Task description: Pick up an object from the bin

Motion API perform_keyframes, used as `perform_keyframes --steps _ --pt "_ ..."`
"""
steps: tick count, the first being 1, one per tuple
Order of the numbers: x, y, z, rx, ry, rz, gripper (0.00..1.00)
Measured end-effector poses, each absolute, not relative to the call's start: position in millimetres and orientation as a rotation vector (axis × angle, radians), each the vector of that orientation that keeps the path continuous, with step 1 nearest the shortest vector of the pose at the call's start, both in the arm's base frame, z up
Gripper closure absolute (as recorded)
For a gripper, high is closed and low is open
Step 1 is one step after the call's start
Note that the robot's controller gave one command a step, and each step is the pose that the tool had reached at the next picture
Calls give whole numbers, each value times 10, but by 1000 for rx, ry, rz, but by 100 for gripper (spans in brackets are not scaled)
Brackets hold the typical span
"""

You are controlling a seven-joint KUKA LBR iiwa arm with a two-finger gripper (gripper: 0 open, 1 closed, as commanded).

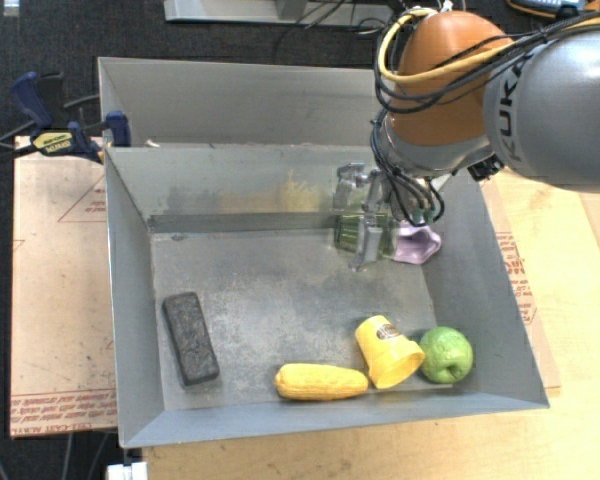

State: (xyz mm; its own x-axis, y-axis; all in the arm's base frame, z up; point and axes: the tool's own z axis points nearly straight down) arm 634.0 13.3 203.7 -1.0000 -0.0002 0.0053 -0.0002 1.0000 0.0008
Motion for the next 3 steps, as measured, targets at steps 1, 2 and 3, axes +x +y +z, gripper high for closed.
perform_keyframes --steps 1,2,3 --pt "6351 133 2088 0 -3143 -2 0" --pt "6328 -339 1859 32 -3143 -4 0" --pt "6153 -590 1491 -133 -3142 3 0"
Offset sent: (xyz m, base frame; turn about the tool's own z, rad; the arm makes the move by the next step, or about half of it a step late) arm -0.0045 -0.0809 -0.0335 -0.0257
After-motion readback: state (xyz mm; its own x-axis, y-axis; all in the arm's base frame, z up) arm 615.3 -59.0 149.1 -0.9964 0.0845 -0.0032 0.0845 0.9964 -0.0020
